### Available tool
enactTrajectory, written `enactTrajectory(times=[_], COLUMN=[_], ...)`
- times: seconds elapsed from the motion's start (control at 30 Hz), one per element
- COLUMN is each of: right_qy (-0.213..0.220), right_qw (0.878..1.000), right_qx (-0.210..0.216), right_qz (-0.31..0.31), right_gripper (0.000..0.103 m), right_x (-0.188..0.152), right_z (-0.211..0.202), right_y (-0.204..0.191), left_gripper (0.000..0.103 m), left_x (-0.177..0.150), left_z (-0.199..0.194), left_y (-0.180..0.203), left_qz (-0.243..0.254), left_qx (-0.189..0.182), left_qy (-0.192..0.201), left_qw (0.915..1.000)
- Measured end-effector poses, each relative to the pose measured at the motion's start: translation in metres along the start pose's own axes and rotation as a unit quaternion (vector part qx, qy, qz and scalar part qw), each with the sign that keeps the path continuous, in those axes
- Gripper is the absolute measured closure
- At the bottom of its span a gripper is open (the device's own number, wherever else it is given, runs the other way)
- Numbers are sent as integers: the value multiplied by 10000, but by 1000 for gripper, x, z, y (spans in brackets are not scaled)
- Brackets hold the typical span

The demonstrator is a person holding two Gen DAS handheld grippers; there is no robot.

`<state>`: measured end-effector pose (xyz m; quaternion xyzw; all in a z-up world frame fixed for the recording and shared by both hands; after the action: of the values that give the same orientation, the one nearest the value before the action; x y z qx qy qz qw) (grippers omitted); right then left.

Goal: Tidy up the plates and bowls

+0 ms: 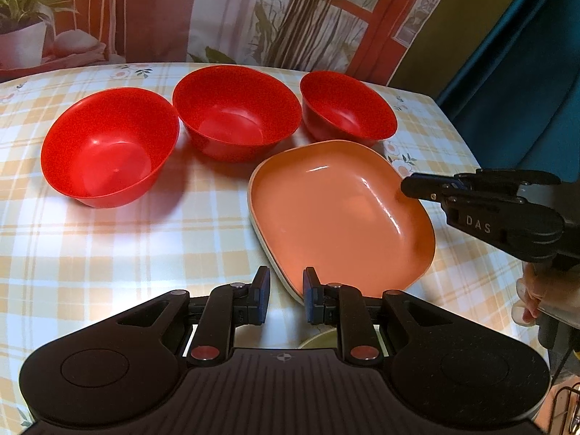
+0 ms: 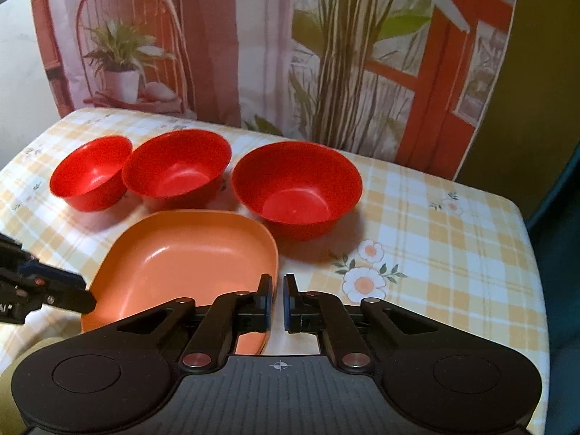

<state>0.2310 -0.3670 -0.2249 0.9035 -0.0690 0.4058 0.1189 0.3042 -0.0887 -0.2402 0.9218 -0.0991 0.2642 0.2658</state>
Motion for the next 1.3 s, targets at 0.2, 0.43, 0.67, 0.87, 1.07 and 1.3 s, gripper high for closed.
enactTrajectory(times=[0.2,0.43,0.67,0.87,1.07,1.3], right_qy=[-23,-23,-26,165,181,-1], right_qw=[10000,9999,9996,9984,9965,9932], right_qx=[-34,-48,-70,72,264,286], right_qz=[62,136,261,533,778,1124], right_gripper=[101,101,96,85,69,64], right_x=[-4,-6,-5,-10,-35,-80], right_z=[2,4,-2,-28,-59,-87], right_y=[-4,-4,-4,-5,-16,-28], left_gripper=[83,83,83,83,82,82], left_x=[-2,-2,-1,-4,-29,-67], left_z=[0,0,-5,-28,-49,-59], left_y=[2,2,6,14,14,16], left_qz=[47,98,188,415,602,770], left_qx=[6,-18,66,109,122,132], left_qy=[16,171,285,540,589,531], left_qw=[10000,9998,9994,9976,9964,9955])
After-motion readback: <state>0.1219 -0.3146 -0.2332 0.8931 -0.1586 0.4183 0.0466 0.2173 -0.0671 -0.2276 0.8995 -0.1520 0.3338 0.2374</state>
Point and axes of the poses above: each gripper's, at about its wrist camera, not at the fingertips, and z roughly the way its jaws point, y to its right, x to its top, the point moved 2 cm from there along z, roughly the way its jaws point, and after that the axes turned 12 degrees about -x, right-handed, at the moved point
